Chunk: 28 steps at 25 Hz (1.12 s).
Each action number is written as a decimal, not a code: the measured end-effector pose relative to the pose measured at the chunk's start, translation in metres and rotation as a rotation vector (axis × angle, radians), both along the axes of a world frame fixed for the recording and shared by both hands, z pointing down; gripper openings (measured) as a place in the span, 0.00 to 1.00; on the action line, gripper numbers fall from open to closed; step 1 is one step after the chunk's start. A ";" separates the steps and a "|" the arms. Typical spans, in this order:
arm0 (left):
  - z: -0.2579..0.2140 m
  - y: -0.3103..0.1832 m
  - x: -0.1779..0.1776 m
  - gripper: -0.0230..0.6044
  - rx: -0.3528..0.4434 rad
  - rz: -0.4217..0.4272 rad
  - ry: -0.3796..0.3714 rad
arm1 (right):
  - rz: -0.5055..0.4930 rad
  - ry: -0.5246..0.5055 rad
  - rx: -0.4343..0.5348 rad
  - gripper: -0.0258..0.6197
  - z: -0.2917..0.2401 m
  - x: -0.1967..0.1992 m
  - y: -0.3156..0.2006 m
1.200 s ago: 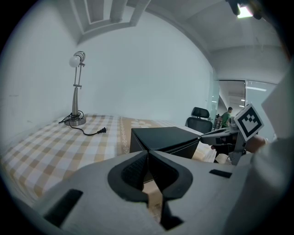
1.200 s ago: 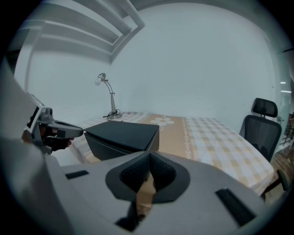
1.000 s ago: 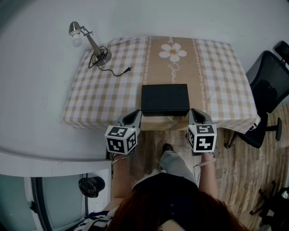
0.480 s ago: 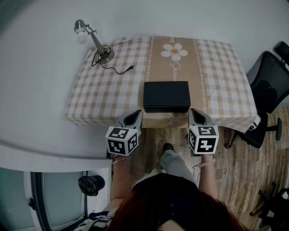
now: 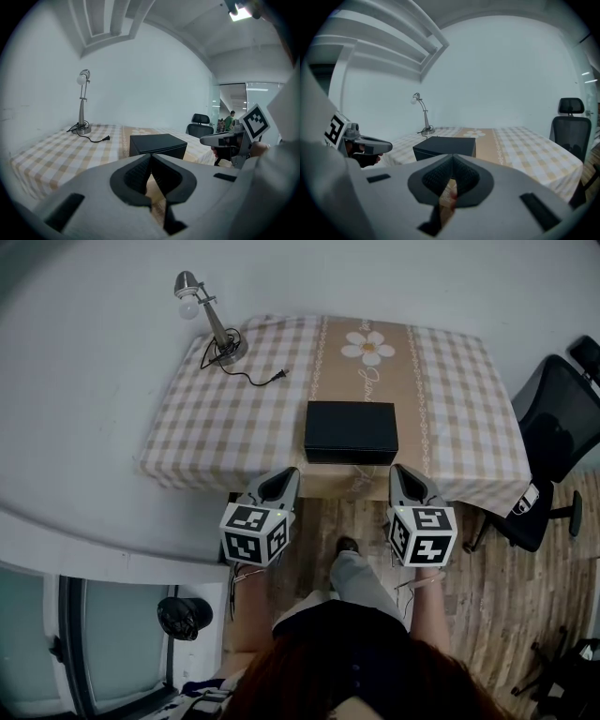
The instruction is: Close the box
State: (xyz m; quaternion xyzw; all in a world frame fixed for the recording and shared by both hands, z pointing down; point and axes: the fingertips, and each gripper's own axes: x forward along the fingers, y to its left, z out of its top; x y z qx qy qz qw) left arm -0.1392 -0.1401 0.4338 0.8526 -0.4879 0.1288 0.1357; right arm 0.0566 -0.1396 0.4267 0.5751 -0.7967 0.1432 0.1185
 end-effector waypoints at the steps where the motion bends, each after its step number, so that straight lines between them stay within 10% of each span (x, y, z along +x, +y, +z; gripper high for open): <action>1: -0.002 0.003 0.000 0.08 0.004 0.000 0.000 | -0.001 -0.001 0.004 0.07 -0.001 0.000 0.002; 28: -0.047 0.086 0.015 0.08 0.168 0.003 0.013 | -0.062 0.013 0.173 0.07 -0.053 -0.019 0.086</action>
